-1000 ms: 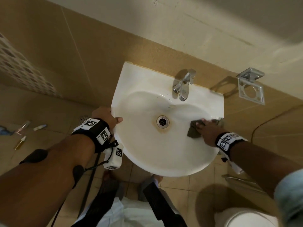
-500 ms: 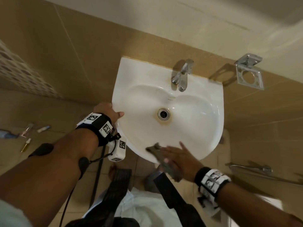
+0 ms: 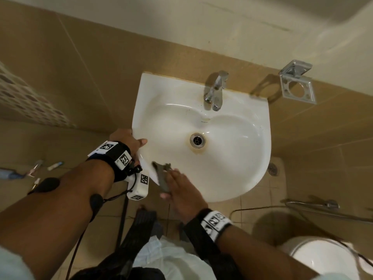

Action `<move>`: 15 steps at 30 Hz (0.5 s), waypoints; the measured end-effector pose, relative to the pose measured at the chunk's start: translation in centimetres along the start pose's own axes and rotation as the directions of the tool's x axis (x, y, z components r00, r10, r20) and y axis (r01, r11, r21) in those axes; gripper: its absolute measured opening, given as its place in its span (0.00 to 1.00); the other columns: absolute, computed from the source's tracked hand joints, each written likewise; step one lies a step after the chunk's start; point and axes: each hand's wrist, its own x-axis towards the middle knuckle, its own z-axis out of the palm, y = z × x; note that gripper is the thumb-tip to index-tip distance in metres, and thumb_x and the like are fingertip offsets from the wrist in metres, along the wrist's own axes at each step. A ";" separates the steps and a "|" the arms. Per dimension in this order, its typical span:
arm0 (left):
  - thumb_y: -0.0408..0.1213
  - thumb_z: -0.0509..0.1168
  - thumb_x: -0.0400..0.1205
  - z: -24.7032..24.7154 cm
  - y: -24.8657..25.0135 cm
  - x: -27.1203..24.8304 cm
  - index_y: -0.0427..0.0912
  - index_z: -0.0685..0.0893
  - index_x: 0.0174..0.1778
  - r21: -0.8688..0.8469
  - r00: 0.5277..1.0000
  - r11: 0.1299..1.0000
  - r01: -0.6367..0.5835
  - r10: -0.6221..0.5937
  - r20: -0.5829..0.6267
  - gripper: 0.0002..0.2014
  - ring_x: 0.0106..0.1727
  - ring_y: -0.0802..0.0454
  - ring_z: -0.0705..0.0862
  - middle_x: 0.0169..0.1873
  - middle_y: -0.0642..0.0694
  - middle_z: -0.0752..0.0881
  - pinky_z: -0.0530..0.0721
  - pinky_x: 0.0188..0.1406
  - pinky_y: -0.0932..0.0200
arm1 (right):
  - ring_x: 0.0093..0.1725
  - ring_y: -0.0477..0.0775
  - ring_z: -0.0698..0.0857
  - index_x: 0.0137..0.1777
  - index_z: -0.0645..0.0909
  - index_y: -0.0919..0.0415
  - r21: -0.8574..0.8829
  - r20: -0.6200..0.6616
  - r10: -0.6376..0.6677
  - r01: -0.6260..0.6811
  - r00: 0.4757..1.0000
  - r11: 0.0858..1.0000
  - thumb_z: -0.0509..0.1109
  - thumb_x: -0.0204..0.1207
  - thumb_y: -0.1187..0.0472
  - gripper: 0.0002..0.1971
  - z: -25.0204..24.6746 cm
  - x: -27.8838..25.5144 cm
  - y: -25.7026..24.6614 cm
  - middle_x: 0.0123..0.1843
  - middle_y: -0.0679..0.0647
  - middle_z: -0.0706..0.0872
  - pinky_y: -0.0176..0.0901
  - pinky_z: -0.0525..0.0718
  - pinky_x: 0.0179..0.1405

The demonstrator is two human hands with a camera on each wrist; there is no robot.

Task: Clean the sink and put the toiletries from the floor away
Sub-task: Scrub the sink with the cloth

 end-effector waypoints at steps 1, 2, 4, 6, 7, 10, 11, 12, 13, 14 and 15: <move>0.52 0.76 0.76 0.0 0.0 -0.1 0.40 0.87 0.59 0.034 1.000 0.999 -0.014 0.014 -0.008 0.23 0.53 0.36 0.90 0.53 0.40 0.92 0.89 0.58 0.41 | 0.86 0.59 0.57 0.88 0.50 0.54 0.032 0.005 -0.010 0.009 1.000 0.999 0.61 0.87 0.52 0.34 0.4 1.3 -1.3 0.88 0.56 0.58 0.56 0.67 0.83; 0.53 0.75 0.76 0.0 0.1 -0.1 0.40 0.87 0.60 0.064 1.000 0.998 -0.025 0.026 -0.017 0.23 0.55 0.37 0.89 0.54 0.40 0.91 0.88 0.60 0.42 | 0.88 0.56 0.53 0.88 0.52 0.53 0.087 0.012 -0.025 0.024 1.000 0.996 0.62 0.87 0.57 0.33 0.2 2.1 -2.2 0.89 0.54 0.56 0.52 0.66 0.83; 0.54 0.73 0.78 0.1 0.2 0.1 0.40 0.86 0.63 0.095 0.999 0.995 -0.027 0.028 -0.017 0.24 0.59 0.37 0.88 0.57 0.40 0.90 0.86 0.63 0.44 | 0.84 0.48 0.63 0.84 0.65 0.50 0.310 -0.026 0.016 -0.007 1.000 0.951 0.66 0.84 0.62 0.29 -1.4 2.3 -2.3 0.85 0.52 0.68 0.40 0.66 0.78; 0.53 0.73 0.79 0.2 -0.1 0.1 0.40 0.85 0.65 0.097 1.000 0.995 -0.020 0.021 -0.011 0.24 0.60 0.36 0.87 0.59 0.39 0.89 0.85 0.64 0.43 | 0.73 0.45 0.79 0.77 0.77 0.48 0.511 -0.094 0.093 -0.032 0.991 0.859 0.67 0.84 0.62 0.22 -4.2 1.1 -1.2 0.74 0.47 0.82 0.37 0.73 0.75; 0.51 0.73 0.79 0.2 -0.1 0.2 0.40 0.85 0.65 0.065 1.000 0.998 -0.018 0.018 -0.002 0.24 0.59 0.36 0.87 0.59 0.39 0.89 0.86 0.63 0.41 | 0.66 0.40 0.83 0.72 0.81 0.45 0.550 -0.141 0.130 -0.032 0.981 0.834 0.67 0.84 0.63 0.19 -5.9 0.5 0.1 0.69 0.39 0.85 0.39 0.78 0.73; 0.50 0.75 0.77 0.2 -0.5 0.5 0.42 0.85 0.64 -0.033 1.000 0.999 -0.005 0.005 0.011 0.23 0.56 0.35 0.89 0.57 0.39 0.90 0.88 0.58 0.39 | 0.46 0.33 0.86 0.58 0.86 0.36 0.492 -0.276 0.190 -0.032 0.942 0.870 0.67 0.86 0.61 0.16 -10.6 -0.7 5.9 0.54 0.23 0.85 0.48 0.89 0.57; 0.51 0.75 0.77 0.2 -0.5 0.4 0.42 0.85 0.64 -0.015 1.000 1.000 -0.004 0.004 0.018 0.24 0.56 0.35 0.89 0.56 0.39 0.90 0.88 0.58 0.39 | 0.46 0.38 0.86 0.60 0.86 0.38 0.426 -0.305 0.228 -0.082 0.925 0.901 0.68 0.85 0.61 0.15 -12.0 -0.3 8.3 0.55 0.28 0.86 0.52 0.89 0.57; 0.52 0.75 0.77 0.2 -0.5 0.3 0.41 0.85 0.64 -0.001 1.000 1.000 0.005 -0.005 0.017 0.24 0.56 0.36 0.89 0.56 0.40 0.90 0.88 0.58 0.40 | 0.48 0.44 0.86 0.66 0.85 0.43 0.328 -0.313 0.263 -0.156 0.913 0.932 0.69 0.84 0.62 0.15 -13.2 0.4 10.6 0.56 0.36 0.87 0.51 0.87 0.61; 0.53 0.74 0.77 0.3 -0.4 0.3 0.41 0.85 0.64 0.005 1.000 1.000 0.008 -0.008 0.006 0.25 0.56 0.35 0.89 0.56 0.39 0.90 0.88 0.59 0.40 | 0.52 0.50 0.87 0.70 0.83 0.48 0.231 -0.295 0.259 -0.194 0.920 0.953 0.69 0.83 0.64 0.18 -14.2 1.3 13.0 0.59 0.45 0.88 0.46 0.84 0.65; 0.53 0.75 0.76 0.4 -0.5 0.3 0.41 0.85 0.64 -0.003 1.000 1.000 0.016 -0.016 -0.010 0.25 0.56 0.35 0.89 0.56 0.39 0.90 0.88 0.59 0.40 | 0.58 0.55 0.86 0.73 0.82 0.52 0.111 -0.278 0.216 -0.192 0.936 0.975 0.70 0.81 0.66 0.21 -15.1 2.5 15.0 0.64 0.52 0.88 0.42 0.79 0.69; 0.53 0.75 0.75 0.5 -0.6 0.5 0.41 0.86 0.63 -0.021 1.000 1.000 0.019 -0.019 -0.025 0.25 0.56 0.35 0.89 0.55 0.38 0.90 0.88 0.59 0.39 | 0.66 0.60 0.84 0.73 0.81 0.55 -0.027 -0.251 0.132 -0.143 0.959 0.989 0.70 0.80 0.69 0.22 -16.0 3.8 16.5 0.69 0.56 0.86 0.41 0.74 0.72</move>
